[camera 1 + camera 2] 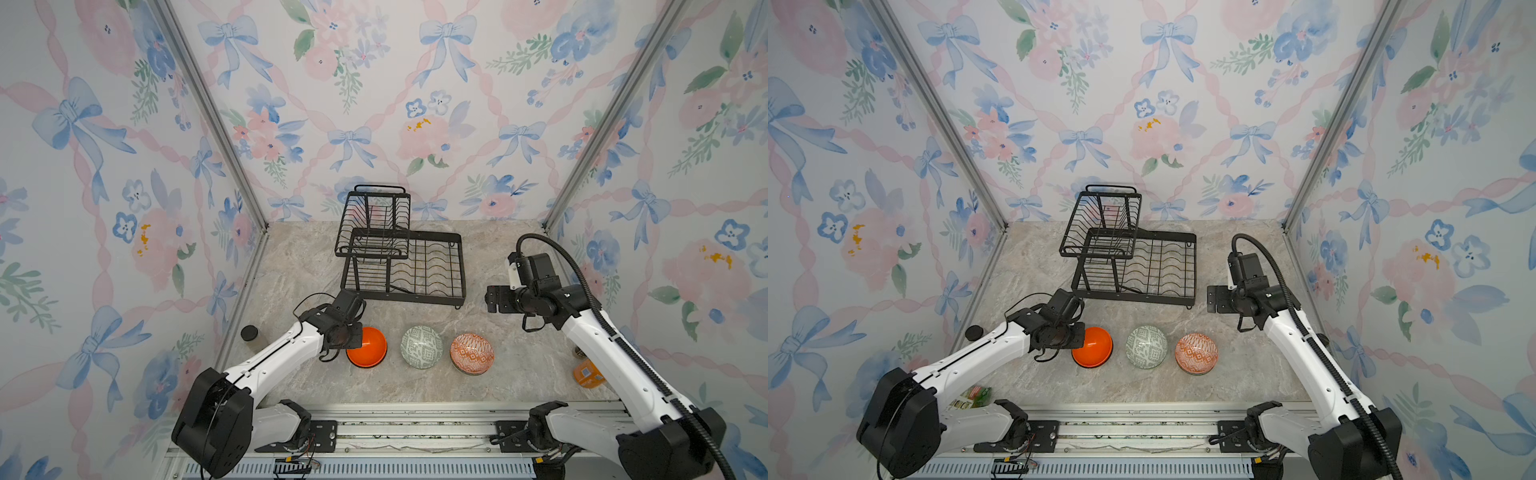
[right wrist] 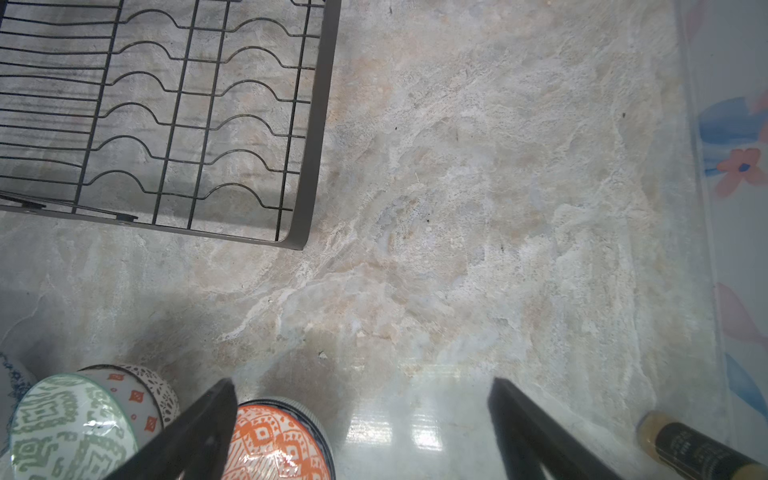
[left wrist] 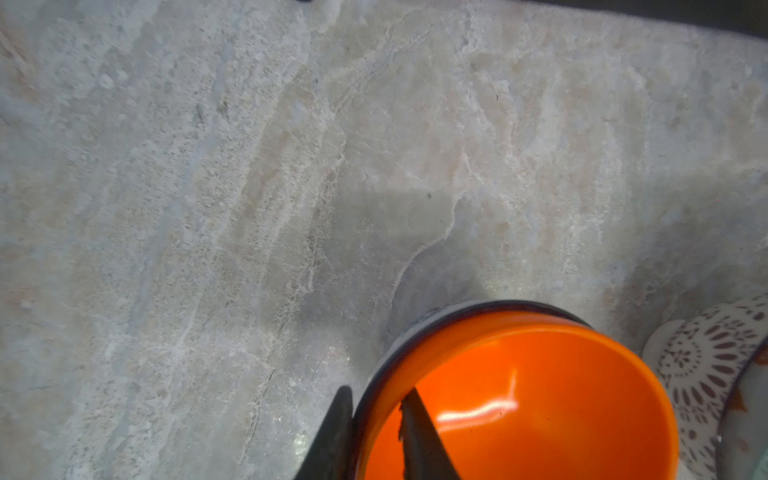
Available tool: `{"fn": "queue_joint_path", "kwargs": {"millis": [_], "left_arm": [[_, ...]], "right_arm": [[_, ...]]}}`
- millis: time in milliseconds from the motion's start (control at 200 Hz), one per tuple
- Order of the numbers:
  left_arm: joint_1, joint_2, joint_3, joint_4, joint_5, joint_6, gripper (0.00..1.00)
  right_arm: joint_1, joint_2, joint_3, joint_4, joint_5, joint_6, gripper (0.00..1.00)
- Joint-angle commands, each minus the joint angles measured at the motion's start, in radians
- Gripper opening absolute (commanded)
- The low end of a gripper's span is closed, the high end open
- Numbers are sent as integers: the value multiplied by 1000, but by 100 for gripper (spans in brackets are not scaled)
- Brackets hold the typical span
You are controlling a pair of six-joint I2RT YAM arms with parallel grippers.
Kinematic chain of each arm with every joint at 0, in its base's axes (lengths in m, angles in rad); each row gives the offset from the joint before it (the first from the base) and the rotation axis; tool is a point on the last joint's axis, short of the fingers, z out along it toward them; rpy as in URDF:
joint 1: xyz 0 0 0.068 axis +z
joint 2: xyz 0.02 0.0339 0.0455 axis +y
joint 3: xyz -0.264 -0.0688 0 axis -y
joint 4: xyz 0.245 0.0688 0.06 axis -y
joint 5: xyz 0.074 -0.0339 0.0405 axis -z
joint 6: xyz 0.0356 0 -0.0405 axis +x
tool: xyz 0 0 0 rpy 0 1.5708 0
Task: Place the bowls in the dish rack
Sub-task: 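Lower the left gripper onto the orange bowl rim and close it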
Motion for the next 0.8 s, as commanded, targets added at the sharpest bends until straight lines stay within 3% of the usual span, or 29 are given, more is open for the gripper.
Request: {"fn": "queue_joint_path", "kwargs": {"millis": [0, 365, 795], "left_arm": [[-9, 11, -11, -18, -11, 26, 20], [-27, -6, 1, -23, -15, 26, 12], [-41, -30, 16, -46, -17, 13, 10]], "right_arm": [[-1, 1, -8, 5, -13, -1, 97], [-2, 9, -18, 20, -28, -2, 97], [-3, -1, -50, 42, -45, 6, 97]]}}
